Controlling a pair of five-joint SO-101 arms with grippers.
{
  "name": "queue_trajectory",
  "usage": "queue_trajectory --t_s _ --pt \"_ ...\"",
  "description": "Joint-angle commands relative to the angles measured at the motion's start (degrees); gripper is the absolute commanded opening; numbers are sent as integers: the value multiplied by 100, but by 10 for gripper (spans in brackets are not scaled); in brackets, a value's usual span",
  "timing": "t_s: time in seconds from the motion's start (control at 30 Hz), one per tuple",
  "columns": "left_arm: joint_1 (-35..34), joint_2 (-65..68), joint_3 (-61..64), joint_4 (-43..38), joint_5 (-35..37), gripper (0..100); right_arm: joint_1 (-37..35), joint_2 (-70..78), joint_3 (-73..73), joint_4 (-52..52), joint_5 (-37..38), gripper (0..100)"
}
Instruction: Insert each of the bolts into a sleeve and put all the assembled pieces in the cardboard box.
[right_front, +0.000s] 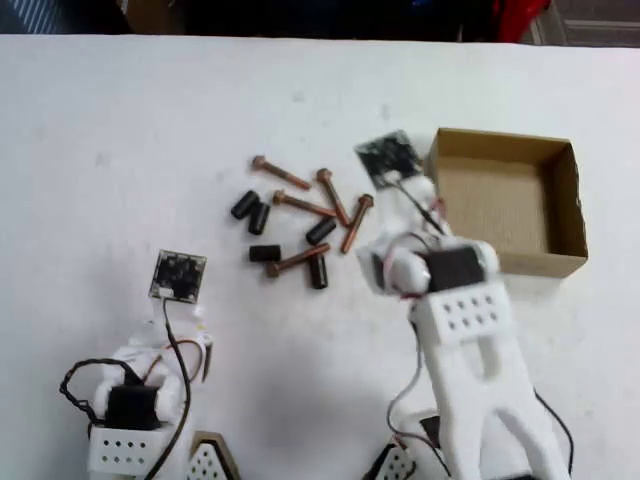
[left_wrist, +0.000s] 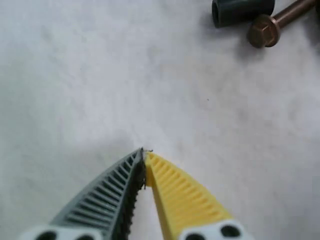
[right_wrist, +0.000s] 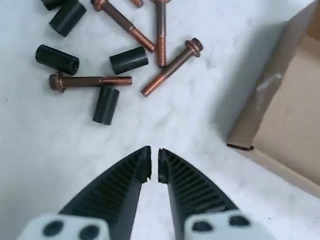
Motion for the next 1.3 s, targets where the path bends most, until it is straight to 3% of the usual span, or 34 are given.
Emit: queue_trajectory --t_s 0.0,0.1,0.53,0.77,1.27 --pt "-48 -31 -9 62 18 24 -321 699 -607 -4 -299 69" --pt "-48 -31 -9 62 18 24 -558 1393 -914 -4 -431 139" --pt "-48 -31 -9 62 18 24 -919 4418 -2462 -321 -976 116" --pt "-48 -31 -9 62 18 24 -1473 5024 -2901 -154 -1468 115" --pt "-48 -31 -9 62 18 24 -1411 5807 -2927 -400 -1582 77"
